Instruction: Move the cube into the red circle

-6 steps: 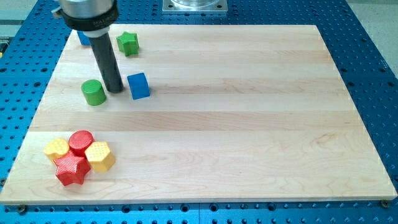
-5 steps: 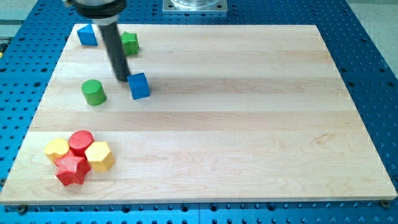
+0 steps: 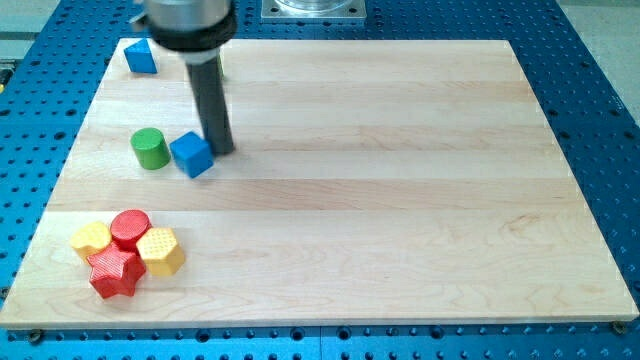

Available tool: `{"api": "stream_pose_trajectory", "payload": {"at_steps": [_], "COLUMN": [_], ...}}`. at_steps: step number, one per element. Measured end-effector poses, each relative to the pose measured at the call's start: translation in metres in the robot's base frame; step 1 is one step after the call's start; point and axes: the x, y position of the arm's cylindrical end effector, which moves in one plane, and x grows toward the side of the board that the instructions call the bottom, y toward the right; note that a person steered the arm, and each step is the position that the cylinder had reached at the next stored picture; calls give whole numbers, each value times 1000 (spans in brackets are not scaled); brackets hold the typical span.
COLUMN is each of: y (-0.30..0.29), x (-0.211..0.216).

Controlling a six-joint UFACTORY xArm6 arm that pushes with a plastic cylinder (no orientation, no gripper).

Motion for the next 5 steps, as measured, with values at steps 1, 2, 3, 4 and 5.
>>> {"api": "stream_pose_trajectory", "payload": {"at_steps": [1, 2, 3, 4, 5], "y": [-7, -3, -33, -33, -16], "x": [13, -23, 6, 45, 59]}}
